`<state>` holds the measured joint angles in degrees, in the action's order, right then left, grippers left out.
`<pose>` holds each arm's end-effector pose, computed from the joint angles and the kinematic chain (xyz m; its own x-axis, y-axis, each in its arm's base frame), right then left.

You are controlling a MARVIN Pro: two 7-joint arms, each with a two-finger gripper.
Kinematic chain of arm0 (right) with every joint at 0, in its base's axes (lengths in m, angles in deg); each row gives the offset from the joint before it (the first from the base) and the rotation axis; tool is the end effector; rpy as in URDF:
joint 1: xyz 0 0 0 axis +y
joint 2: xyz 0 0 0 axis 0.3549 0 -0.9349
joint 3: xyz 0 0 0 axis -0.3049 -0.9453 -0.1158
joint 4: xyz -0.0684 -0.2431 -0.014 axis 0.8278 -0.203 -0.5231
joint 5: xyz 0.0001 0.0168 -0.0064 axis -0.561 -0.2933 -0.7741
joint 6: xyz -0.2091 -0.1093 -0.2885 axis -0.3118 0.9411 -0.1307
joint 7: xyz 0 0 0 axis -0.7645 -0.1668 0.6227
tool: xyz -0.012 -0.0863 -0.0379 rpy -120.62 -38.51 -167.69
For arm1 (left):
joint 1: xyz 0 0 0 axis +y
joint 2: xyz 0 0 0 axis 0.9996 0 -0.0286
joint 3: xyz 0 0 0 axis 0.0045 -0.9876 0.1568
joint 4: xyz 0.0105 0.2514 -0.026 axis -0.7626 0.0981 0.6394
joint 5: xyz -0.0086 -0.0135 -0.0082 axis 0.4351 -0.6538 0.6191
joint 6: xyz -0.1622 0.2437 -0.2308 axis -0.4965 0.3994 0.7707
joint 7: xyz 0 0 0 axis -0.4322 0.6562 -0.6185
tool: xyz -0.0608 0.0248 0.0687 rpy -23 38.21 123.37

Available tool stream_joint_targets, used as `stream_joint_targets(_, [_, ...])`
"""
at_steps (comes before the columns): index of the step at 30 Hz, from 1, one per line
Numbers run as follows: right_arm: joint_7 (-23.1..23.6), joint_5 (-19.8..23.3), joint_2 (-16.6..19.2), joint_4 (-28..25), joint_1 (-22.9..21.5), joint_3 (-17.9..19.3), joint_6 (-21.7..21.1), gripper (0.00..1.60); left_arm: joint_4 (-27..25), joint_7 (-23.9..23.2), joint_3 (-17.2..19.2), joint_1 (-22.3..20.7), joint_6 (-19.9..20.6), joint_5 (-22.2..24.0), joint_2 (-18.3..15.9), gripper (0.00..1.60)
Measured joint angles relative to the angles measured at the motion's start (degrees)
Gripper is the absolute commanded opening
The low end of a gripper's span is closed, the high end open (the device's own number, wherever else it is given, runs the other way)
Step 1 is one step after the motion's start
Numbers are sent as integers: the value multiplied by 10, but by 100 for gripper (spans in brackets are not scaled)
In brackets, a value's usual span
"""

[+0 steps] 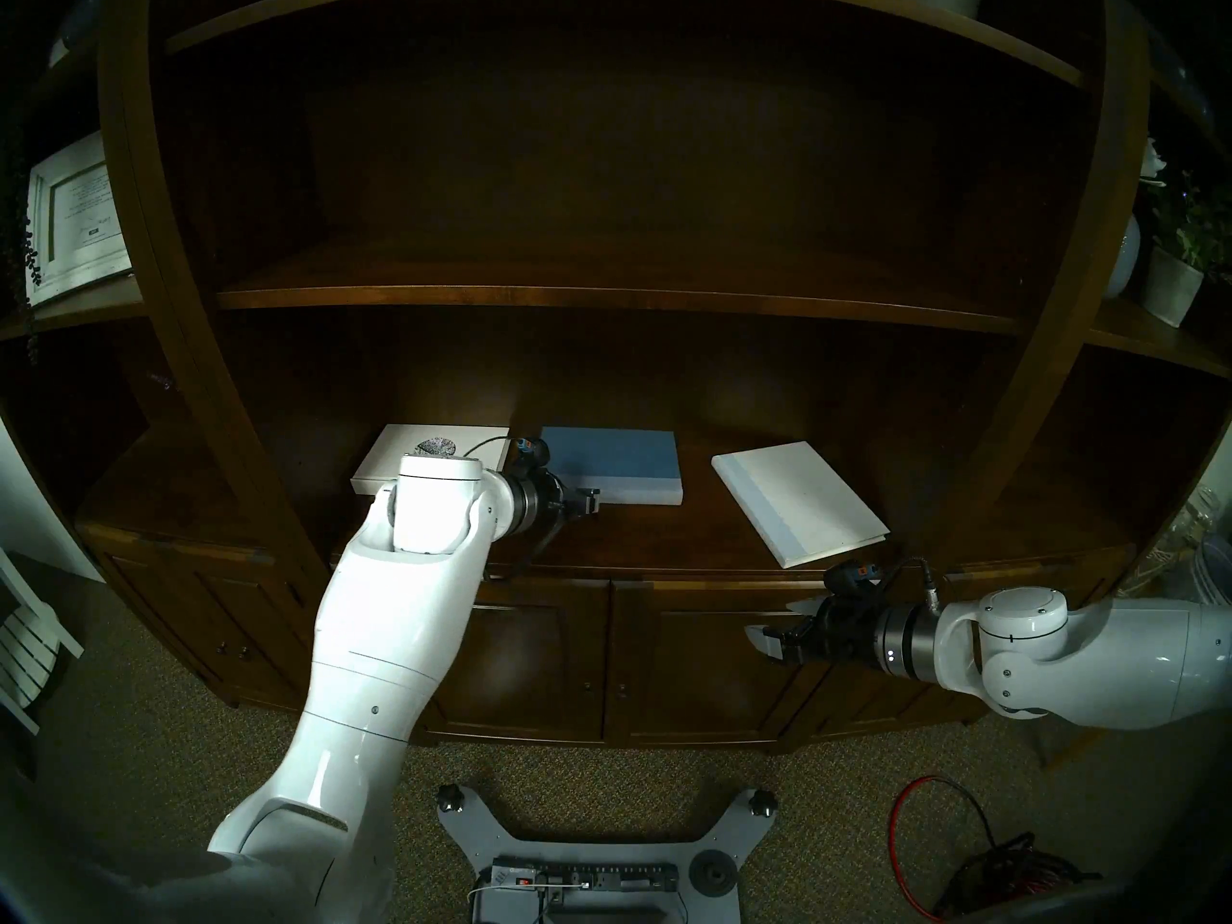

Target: Close the books and align them horizontally on the shelf

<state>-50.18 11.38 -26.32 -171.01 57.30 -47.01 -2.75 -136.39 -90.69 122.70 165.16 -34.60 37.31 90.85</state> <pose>0.3238 -0.0257 -0.3286 0.6482 0.2047 0.7334 0.4971 -0.8434 -0.2040 0.5033 -0.0392 -0.2054 0.6213 -0.0425 0.7824 -0.2981 -0.9363 0.1858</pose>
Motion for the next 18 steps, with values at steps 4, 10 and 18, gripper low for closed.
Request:
stream_joint_targets(4, [0,0,0,0,0,-1,0,160,-32,-18,33,20,-2,6,-33,160])
stream_joint_targets(10, [0,0,0,0,0,-2,0,160,-67,-39,73,53,-3,11,-69,160])
stream_joint_targets(18, [0,0,0,0,0,-4,0,160,-111,-76,137,114,-11,19,-121,160])
